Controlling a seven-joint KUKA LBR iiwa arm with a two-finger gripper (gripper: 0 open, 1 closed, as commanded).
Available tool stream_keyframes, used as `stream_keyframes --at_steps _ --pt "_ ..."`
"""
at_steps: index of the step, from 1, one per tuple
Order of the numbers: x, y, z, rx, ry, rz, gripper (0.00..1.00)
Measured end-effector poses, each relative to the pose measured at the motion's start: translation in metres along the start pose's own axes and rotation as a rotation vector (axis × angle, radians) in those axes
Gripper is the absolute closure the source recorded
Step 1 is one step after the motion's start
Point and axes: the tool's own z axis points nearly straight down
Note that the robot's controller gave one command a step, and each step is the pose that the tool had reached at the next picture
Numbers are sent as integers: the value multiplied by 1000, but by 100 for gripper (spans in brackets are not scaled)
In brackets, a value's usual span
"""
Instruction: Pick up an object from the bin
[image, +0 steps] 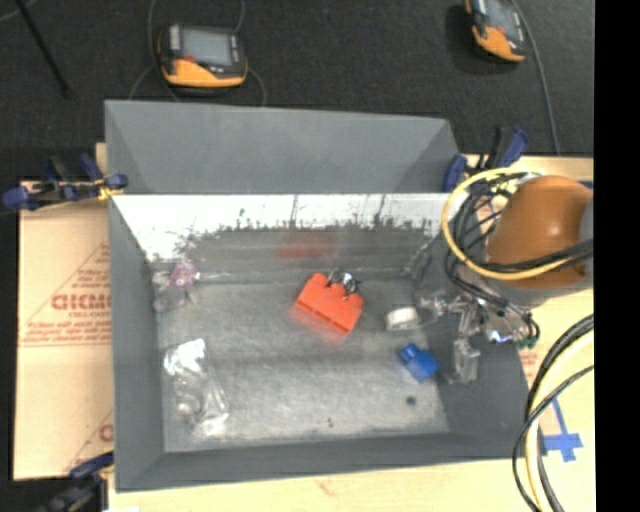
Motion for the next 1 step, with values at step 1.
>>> stream_keyframes --at_steps 1 --pt "4 -2 -19 -1 1 5 0"
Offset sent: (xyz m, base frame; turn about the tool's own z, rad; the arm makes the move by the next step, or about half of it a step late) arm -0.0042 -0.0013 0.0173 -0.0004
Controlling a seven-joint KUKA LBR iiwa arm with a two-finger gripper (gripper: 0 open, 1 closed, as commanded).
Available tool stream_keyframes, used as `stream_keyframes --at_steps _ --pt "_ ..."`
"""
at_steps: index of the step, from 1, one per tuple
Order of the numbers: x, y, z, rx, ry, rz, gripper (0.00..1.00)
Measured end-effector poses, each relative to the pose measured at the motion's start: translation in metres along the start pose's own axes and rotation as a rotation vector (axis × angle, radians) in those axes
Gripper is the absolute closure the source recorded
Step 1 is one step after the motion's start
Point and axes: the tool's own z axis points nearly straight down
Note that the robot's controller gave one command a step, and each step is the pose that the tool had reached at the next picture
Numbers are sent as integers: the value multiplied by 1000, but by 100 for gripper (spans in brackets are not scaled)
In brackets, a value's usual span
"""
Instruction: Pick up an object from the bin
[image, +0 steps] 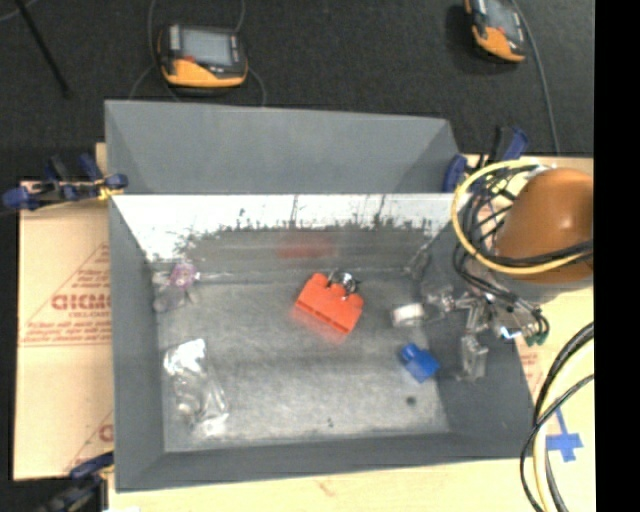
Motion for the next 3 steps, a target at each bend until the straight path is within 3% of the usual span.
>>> stream_keyframes --at_steps 1,2,3 --pt "5 2 51 -4 2 153 0" --pt "-16 21 49 -5 -2 -401 0" --pt "-18 18 46 0 -7 -397 100"
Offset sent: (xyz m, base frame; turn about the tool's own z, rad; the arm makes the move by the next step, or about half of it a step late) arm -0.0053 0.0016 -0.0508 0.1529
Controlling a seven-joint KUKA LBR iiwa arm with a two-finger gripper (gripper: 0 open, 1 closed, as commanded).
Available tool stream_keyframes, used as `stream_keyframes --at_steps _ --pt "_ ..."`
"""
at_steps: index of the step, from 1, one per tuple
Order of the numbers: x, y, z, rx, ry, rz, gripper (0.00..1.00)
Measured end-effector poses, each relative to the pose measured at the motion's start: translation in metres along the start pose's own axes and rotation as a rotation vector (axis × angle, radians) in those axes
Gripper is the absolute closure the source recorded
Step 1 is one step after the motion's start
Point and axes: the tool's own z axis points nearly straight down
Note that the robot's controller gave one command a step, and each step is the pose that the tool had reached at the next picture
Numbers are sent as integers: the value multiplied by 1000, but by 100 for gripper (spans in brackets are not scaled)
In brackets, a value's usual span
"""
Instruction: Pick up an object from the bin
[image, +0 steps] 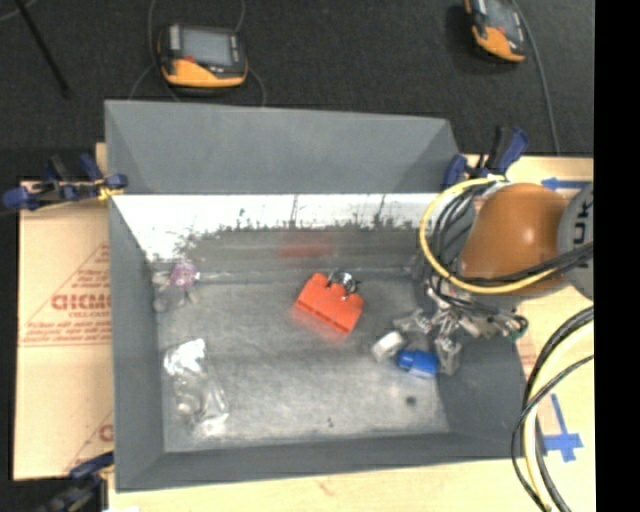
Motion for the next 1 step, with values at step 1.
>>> stream_keyframes --at_steps 1 --pt "-2 -2 -50 0 5 5 100"
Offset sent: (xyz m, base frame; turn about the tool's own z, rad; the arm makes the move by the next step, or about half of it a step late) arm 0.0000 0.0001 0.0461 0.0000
